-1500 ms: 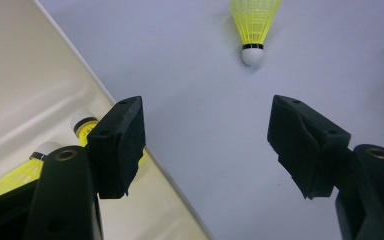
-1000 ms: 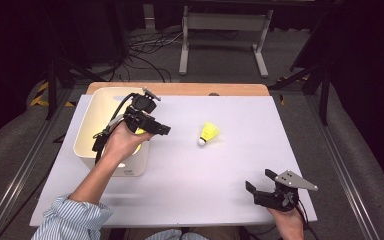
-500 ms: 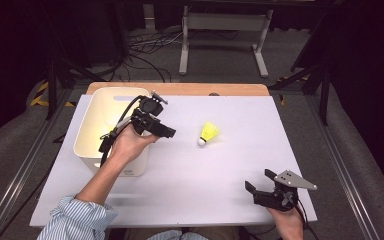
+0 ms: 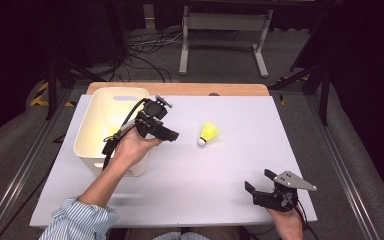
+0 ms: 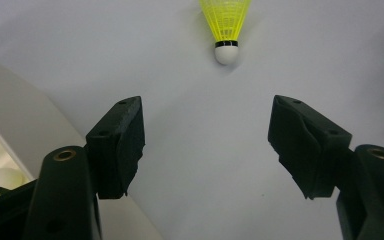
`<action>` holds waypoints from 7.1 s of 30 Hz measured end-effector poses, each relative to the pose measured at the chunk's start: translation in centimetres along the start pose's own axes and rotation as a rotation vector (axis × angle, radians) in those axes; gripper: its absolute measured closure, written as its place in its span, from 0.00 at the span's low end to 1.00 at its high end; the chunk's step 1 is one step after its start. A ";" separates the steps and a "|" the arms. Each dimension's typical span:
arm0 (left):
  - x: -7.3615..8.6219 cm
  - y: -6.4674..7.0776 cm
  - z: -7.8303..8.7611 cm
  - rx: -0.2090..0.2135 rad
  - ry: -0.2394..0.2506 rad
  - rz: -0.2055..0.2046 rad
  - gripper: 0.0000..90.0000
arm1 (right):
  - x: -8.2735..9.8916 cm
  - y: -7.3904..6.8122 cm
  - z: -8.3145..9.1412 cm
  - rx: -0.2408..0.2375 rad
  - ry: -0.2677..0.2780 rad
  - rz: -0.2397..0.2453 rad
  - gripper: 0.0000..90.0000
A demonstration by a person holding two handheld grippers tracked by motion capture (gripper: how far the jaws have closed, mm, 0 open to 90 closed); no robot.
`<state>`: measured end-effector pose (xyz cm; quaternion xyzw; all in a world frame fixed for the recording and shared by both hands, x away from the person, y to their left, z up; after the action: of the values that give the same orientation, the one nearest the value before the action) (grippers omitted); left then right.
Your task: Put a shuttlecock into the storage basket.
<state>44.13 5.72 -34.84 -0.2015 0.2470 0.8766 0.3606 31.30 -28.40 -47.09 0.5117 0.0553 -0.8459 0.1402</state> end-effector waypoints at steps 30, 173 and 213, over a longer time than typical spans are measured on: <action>0.4 0.4 -1.8 0.026 -0.016 -0.004 0.34 | 0.0 -0.1 -0.3 -0.014 -0.013 0.014 0.14; 4.6 0.6 -9.8 -0.116 -0.104 -0.010 0.32 | -14.2 -4.3 -19.2 -0.090 -0.405 0.044 0.67; 4.0 1.0 -9.0 -0.067 -0.077 -0.034 0.31 | -13.3 -4.3 -14.6 -0.292 -0.390 0.006 1.00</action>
<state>42.32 2.05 -43.82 -0.1835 0.2001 0.8851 0.3779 48.30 -18.41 -42.43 0.3131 0.1472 -0.9114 0.2230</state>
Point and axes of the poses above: each handheld gripper's, and its own axes: z roughly backward along the jaws, x roughly out of its underside, y roughly to its right, the point moved 4 cm from there along -z, roughly forward along the jaws, and after that the axes turned 13 degrees about x, right-handed, at the moved point
